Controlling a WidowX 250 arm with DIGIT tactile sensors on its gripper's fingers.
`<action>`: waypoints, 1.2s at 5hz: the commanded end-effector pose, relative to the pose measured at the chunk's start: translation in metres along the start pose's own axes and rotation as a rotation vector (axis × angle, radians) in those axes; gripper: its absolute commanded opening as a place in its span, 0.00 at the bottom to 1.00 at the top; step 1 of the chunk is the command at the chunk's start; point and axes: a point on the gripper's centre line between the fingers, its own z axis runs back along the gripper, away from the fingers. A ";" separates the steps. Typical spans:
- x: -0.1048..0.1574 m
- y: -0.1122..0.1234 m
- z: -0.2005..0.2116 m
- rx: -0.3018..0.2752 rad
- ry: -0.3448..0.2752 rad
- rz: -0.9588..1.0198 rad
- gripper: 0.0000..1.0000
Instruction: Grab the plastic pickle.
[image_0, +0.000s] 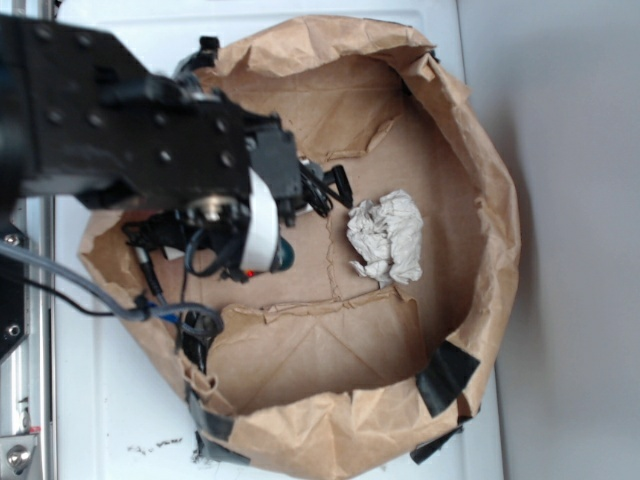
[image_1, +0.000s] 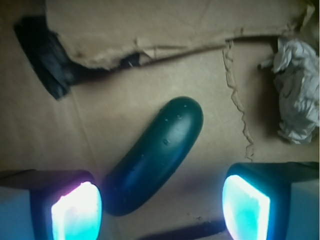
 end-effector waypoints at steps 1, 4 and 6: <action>0.013 0.011 -0.009 -0.010 0.011 0.010 1.00; -0.014 0.030 0.010 -0.270 -0.152 0.178 1.00; -0.010 0.045 -0.004 -0.280 -0.130 0.188 1.00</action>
